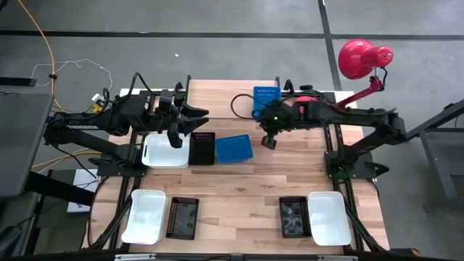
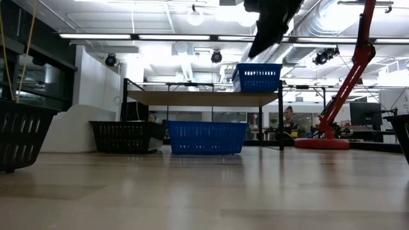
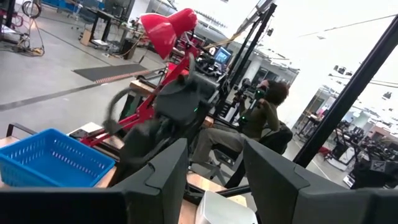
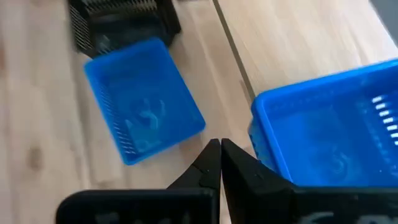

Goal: Stack baskets on shelf by color
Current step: Stack the bottom left blue bin on top of the other blue bin on the shelf

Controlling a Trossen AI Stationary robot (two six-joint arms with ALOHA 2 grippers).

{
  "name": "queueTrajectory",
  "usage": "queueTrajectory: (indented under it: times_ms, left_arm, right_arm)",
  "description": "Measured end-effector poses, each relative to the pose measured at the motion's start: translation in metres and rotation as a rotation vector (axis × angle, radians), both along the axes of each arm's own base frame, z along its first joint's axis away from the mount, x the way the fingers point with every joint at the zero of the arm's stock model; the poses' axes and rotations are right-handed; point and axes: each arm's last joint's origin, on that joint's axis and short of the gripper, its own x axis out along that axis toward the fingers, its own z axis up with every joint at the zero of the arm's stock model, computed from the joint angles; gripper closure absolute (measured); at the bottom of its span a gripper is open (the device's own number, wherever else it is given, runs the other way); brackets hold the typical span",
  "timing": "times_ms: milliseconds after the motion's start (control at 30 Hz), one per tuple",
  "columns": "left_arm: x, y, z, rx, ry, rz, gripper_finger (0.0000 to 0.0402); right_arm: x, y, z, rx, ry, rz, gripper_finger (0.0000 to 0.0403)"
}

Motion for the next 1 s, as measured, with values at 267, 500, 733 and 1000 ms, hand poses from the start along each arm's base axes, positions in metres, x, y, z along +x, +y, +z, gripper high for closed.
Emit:
queueTrajectory:
  times_ms: [267, 500, 733, 1000]
  left_arm:
    - [0.0, 0.0, 0.0, 0.0, 0.0, 0.0, 0.0257]
    - [0.0, 0.0, 0.0, 0.0, 0.0, 0.0, 0.0257]
    - [0.0, 0.0, 0.0, 0.0, 0.0, 0.0, 0.0257]
    - [0.0, 0.0, 0.0, 0.0, 0.0, 0.0, 0.0257]
  right_arm:
    - [0.005, -0.009, -0.011, -0.019, 0.058, -0.049, 0.0403]
    - [0.002, -0.018, -0.011, -0.027, 0.061, -0.104, 0.0403]
    - [0.003, -0.02, -0.009, -0.029, 0.035, -0.116, 0.0403]
    - [0.003, -0.022, -0.009, -0.018, 0.019, -0.144, 0.0403]
